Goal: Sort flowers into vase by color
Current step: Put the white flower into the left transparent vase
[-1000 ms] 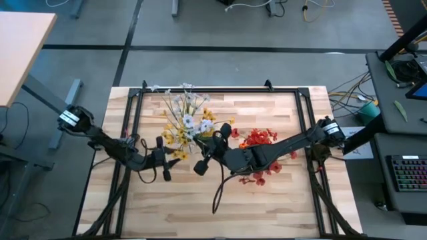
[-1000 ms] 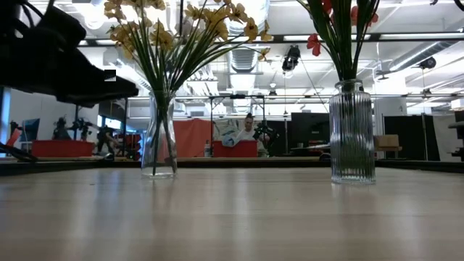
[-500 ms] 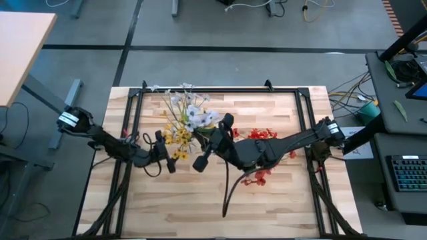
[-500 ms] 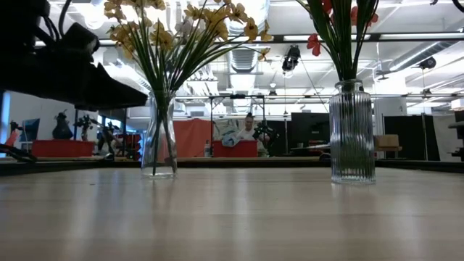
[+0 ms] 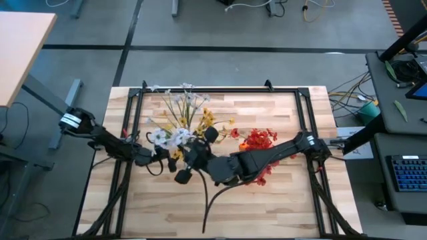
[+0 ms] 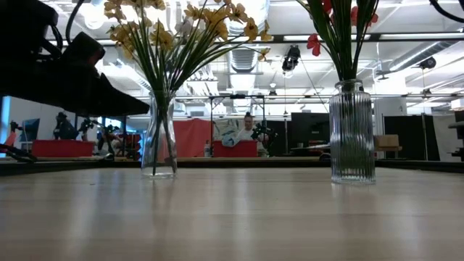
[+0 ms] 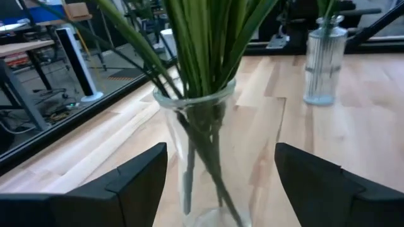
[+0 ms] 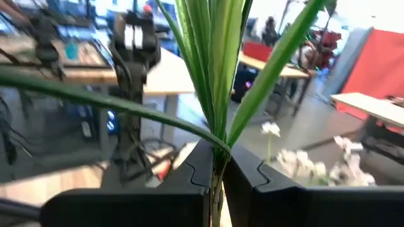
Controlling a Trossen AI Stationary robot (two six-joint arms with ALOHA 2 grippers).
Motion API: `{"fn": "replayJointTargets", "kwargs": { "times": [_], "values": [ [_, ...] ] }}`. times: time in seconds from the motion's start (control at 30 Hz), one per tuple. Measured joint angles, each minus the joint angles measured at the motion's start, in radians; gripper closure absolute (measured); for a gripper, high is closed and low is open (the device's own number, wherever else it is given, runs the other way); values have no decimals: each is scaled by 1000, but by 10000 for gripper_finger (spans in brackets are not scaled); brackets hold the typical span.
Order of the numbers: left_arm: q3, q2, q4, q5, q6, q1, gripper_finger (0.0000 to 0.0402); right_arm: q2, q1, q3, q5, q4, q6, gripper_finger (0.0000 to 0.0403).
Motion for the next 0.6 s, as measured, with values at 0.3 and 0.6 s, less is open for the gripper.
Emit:
{"fn": "replayJointTargets", "kwargs": {
  "times": [0.3, 0.6],
  "values": [
    [1, 74, 112, 31, 20, 31, 126, 37, -2, 22, 67, -244, 243, 390],
    [2, 187, 243, 37, 26, 50, 126, 36, -12, -131, 147, -245, 363, 390]
  ]
}}
